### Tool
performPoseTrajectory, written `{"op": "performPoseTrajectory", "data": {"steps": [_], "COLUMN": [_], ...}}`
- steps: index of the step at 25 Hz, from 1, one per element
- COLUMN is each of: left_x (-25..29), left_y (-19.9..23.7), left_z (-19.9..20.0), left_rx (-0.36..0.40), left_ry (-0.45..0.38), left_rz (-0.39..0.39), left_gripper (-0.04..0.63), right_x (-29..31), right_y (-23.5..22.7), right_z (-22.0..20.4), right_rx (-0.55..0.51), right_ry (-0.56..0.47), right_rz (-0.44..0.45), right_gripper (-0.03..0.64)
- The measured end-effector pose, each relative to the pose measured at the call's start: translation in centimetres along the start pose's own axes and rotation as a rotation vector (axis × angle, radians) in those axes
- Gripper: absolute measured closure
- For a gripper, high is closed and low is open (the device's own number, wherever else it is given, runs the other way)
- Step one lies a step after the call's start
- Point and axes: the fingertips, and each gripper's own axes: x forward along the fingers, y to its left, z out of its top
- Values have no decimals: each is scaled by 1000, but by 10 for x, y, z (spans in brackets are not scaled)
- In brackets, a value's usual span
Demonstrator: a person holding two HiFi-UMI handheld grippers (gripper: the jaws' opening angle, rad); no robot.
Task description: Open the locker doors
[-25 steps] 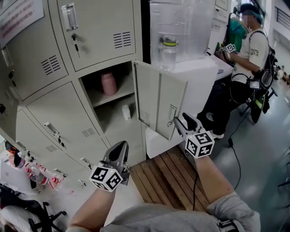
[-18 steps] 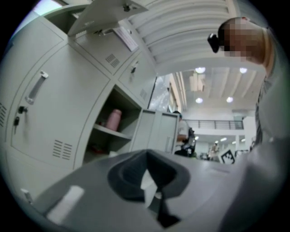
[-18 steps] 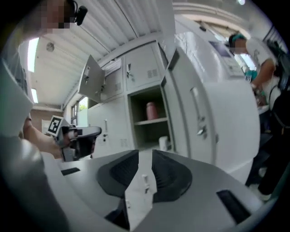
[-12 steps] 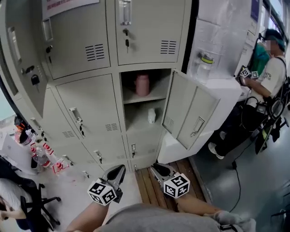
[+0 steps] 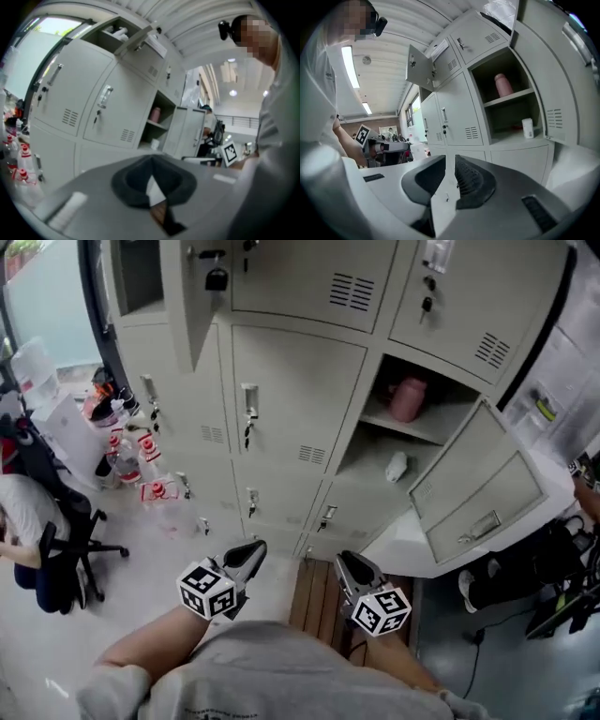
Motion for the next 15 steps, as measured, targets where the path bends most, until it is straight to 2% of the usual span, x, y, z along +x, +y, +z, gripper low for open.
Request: {"op": "performPoseTrajectory", "data": {"steps": [5, 9, 12, 15], "left_x": [-34, -69, -97, -129], "left_y": [39, 83, 125, 179], "left_z": [-28, -51, -61, -67], "left_rx": [-10, -8, -24, -47], "left_ry": [85, 136, 145, 141], "left_rz": [126, 219, 261, 270], "left_gripper": [591, 591, 591, 591], "right_x": [38, 74, 103, 149], "right_y": [14, 45, 73, 105], "right_z": [-48, -83, -97, -112], "right_rx": [59, 50, 9, -30], "right_ry": [43, 99, 131, 155], "right_rz": [65, 122, 142, 134], "right_gripper": [555, 555, 555, 554]}}
